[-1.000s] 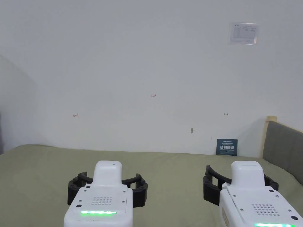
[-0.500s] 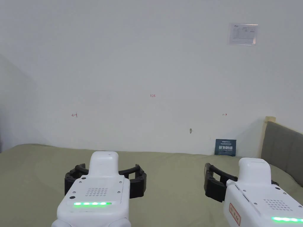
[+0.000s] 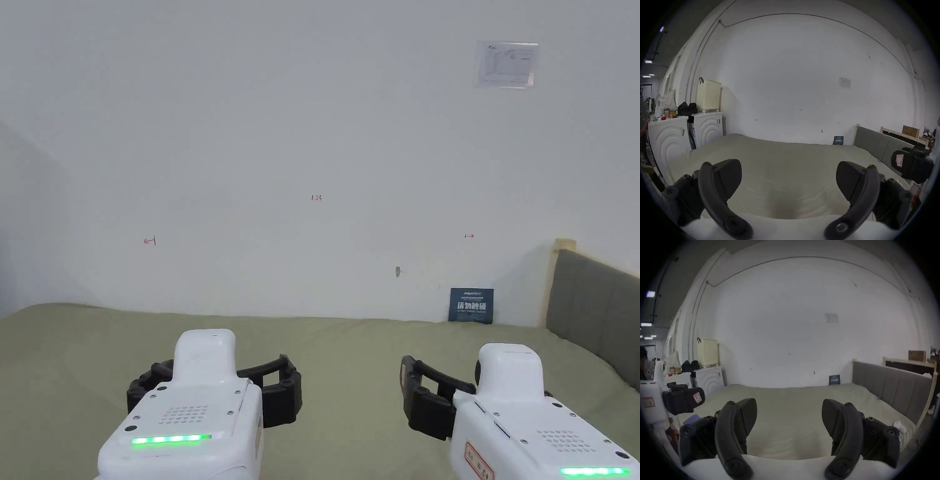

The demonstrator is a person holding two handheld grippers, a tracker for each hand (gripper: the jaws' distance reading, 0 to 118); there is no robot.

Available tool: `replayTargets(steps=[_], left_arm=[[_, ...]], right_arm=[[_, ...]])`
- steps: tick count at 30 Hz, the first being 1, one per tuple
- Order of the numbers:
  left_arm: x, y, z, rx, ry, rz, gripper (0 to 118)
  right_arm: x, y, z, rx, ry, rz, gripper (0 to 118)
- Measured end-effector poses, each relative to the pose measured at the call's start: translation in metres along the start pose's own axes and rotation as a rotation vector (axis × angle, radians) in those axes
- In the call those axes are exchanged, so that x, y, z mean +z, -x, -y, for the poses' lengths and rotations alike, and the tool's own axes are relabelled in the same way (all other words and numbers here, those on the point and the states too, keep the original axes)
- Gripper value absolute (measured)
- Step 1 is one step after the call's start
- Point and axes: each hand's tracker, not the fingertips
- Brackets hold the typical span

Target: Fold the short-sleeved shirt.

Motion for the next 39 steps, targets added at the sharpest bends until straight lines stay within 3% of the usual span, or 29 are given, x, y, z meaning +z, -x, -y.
replayTargets(steps=[4, 8, 11, 16, 24, 27, 32, 39], left_arm=[[-0.003, -0.004, 0.0, 0.007, 0.001, 0.019, 117], [-0.003, -0.006, -0.002, -0.015, -0.001, 0.035, 117], [-0.003, -0.006, -0.003, -0.019, -0.007, 0.036, 117], [-0.006, -0.007, -0.003, -0.011, 0.002, 0.033, 117], [-0.012, -0.011, -0.002, -0.016, 0.021, 0.038, 117], [-0.014, -0.012, 0.0, -0.031, 0.022, 0.034, 117], [-0.016, -0.012, -0.001, -0.039, 0.029, 0.032, 117], [-0.024, -0.011, -0.003, -0.03, 0.038, 0.026, 117]], right_arm=[[-0.005, -0.005, -0.001, -0.132, 0.051, -0.111, 86], [-0.01, -0.002, 0.001, -0.07, 0.075, 0.016, 86], [-0.011, -0.002, -0.001, -0.113, 0.078, 0.065, 86], [-0.013, -0.009, -0.011, -0.176, 0.124, 0.011, 86], [-0.026, -0.017, -0.01, -0.26, 0.198, 0.013, 86], [-0.029, -0.018, -0.011, -0.223, 0.218, 0.105, 86], [-0.033, -0.024, -0.017, -0.214, 0.22, 0.133, 86], [-0.035, -0.022, -0.026, -0.091, 0.203, 0.201, 86]])
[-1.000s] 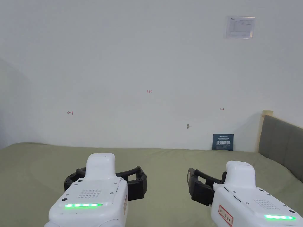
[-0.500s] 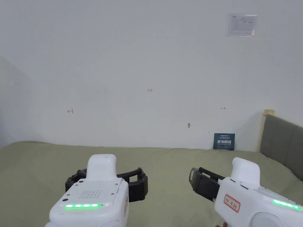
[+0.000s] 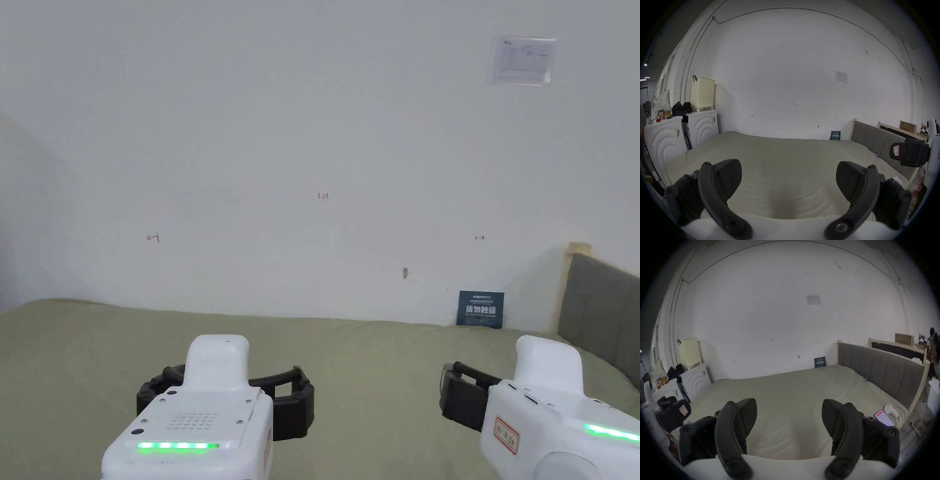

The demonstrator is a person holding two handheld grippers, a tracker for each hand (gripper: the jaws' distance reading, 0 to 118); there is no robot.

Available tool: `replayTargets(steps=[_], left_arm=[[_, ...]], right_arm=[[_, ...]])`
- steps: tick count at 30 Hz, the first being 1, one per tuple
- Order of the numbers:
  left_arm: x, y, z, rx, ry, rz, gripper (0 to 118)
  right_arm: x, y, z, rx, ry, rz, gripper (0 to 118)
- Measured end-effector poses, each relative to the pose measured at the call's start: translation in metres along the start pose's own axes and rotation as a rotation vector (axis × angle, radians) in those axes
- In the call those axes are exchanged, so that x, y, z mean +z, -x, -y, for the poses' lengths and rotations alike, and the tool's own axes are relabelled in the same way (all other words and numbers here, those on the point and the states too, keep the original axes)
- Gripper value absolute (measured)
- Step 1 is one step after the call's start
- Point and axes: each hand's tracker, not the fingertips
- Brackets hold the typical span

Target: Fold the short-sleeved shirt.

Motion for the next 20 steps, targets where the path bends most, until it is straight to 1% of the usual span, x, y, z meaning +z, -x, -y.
replayTargets(steps=[4, 6, 9, 13, 15, 17, 18, 20], left_arm=[[-0.001, 0.001, -0.001, 0.003, -0.003, -0.001, 117], [-0.001, 0.0, -0.001, 0.003, -0.006, -0.001, 117], [-0.001, 0.0, -0.002, -0.007, -0.003, 0.0, 117], [0.0, 0.0, -0.002, -0.01, -0.001, -0.001, 117], [0.0, 0.001, -0.001, -0.008, -0.001, -0.002, 117], [-0.001, 0.0, -0.001, -0.006, 0.003, -0.003, 117], [-0.001, 0.0, -0.001, -0.003, 0.005, -0.002, 117], [-0.002, -0.001, 0.0, 0.003, 0.005, 0.004, 117]], right_arm=[[-0.001, 0.0, 0.0, 0.029, -0.001, -0.002, 86], [-0.003, 0.0, 0.0, 0.019, 0.011, -0.022, 86], [-0.004, 0.0, 0.003, 0.014, 0.016, -0.011, 86], [-0.006, 0.001, 0.006, 0.069, 0.016, 0.026, 86], [-0.007, 0.005, 0.007, 0.126, 0.008, 0.075, 86], [-0.007, 0.005, 0.009, 0.114, 0.008, 0.061, 86], [-0.007, 0.006, 0.009, 0.093, 0.033, 0.051, 86], [-0.004, 0.011, 0.011, 0.079, 0.055, 0.067, 86]])
